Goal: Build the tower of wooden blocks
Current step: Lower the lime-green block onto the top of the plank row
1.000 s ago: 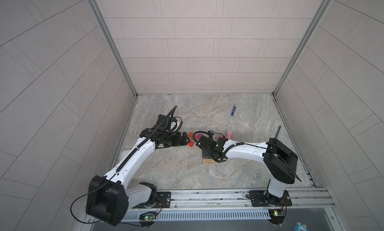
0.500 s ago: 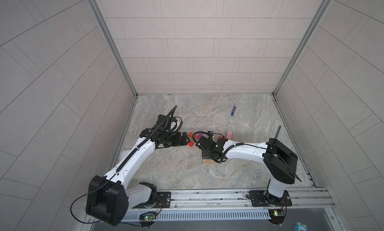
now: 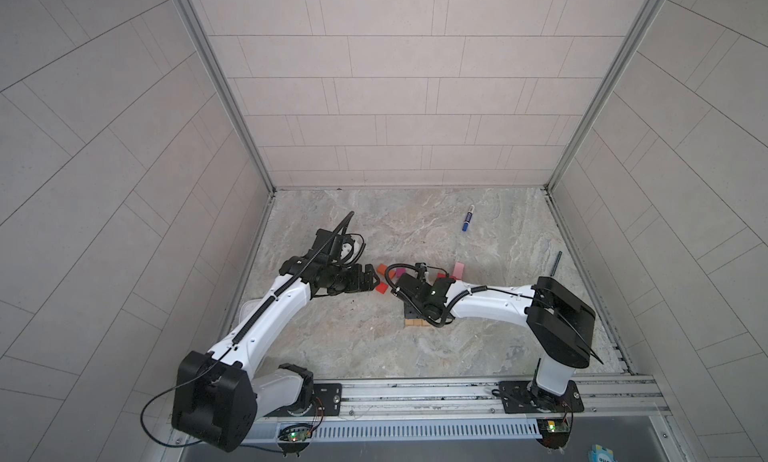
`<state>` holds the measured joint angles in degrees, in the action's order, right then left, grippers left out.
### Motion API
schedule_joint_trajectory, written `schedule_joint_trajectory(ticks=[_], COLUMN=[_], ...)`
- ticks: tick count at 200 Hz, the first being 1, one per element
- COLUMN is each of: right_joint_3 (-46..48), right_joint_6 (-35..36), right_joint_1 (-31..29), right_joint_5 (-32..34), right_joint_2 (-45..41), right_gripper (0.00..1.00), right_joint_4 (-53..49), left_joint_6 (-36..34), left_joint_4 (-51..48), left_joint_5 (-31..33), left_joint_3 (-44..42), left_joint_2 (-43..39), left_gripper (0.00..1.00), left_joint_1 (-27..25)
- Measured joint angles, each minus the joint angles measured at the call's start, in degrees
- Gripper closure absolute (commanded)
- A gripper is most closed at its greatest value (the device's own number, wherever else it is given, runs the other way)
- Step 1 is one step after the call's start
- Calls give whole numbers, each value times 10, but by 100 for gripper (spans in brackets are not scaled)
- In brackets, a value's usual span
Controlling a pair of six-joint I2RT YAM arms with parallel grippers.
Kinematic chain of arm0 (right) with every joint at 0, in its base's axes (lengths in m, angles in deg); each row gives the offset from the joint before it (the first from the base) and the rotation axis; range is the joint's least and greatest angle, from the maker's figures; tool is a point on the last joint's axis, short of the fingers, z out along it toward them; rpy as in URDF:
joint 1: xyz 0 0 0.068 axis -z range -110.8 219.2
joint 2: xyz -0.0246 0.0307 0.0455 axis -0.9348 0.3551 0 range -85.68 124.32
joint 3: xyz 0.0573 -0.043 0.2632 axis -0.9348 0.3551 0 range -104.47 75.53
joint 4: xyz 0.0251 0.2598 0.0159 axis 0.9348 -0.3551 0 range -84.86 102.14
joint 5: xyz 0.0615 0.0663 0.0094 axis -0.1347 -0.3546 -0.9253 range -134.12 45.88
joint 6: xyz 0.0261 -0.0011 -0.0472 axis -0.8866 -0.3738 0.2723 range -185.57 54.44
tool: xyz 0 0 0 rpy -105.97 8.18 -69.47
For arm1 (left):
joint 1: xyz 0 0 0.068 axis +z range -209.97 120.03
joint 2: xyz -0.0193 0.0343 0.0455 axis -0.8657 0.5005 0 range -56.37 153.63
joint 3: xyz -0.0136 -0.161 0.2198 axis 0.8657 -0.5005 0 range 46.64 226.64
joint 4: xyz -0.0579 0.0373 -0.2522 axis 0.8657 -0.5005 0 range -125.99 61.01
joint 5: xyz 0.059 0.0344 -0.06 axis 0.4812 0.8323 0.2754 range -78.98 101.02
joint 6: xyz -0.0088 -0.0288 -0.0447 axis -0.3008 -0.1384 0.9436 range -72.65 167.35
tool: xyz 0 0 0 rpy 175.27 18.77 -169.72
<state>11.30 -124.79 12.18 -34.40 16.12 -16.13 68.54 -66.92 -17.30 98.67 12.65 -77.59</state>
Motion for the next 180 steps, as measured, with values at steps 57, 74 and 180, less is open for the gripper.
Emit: schedule_joint_trajectory(ticks=[57, 74, 180], right_joint_3=[0, 0, 0], right_joint_6=[0, 0, 0], right_joint_1=[-1, -1, -1], right_joint_5=[0, 0, 2], right_joint_2=[0, 0, 0], right_gripper=[47, 46, 38], right_joint_4=[0, 0, -1], left_joint_6=[0, 0, 0], left_joint_4=[0, 0, 0], left_joint_5=[0, 0, 0], left_joint_3=[0, 0, 0], left_joint_2=[0, 0, 0], left_gripper=[5, 6, 5], left_joint_1=[0, 0, 0])
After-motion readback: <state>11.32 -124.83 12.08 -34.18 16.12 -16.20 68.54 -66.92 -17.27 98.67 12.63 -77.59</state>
